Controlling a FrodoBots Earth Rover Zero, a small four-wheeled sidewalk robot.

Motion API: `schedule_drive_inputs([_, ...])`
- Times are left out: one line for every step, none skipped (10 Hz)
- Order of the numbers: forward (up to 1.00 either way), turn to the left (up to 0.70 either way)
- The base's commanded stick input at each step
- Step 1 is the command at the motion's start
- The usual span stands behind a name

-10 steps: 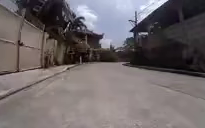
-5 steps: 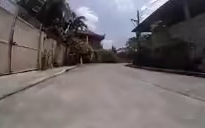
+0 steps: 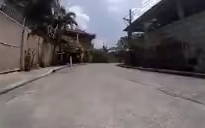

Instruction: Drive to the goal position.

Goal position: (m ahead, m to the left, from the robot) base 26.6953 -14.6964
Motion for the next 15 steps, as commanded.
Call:
schedule_drive_inputs([1.0,0.0])
schedule_drive_inputs([1.0,0.0])
schedule_drive_inputs([1.0,0.0])
schedule_drive_inputs([1.0,0.0])
schedule_drive_inputs([1.0,0.0])
schedule_drive_inputs([1.0,-0.02])
schedule_drive_inputs([1.0,-0.11])
schedule_drive_inputs([1.0,-0.21])
schedule_drive_inputs([1.0,-0.3])
schedule_drive_inputs([1.0,-0.37])
schedule_drive_inputs([1.0,-0.4])
schedule_drive_inputs([1.0,-0.4])
schedule_drive_inputs([1.0,-0.4])
schedule_drive_inputs([1.0,-0.4])
schedule_drive_inputs([1.0,-0.4])
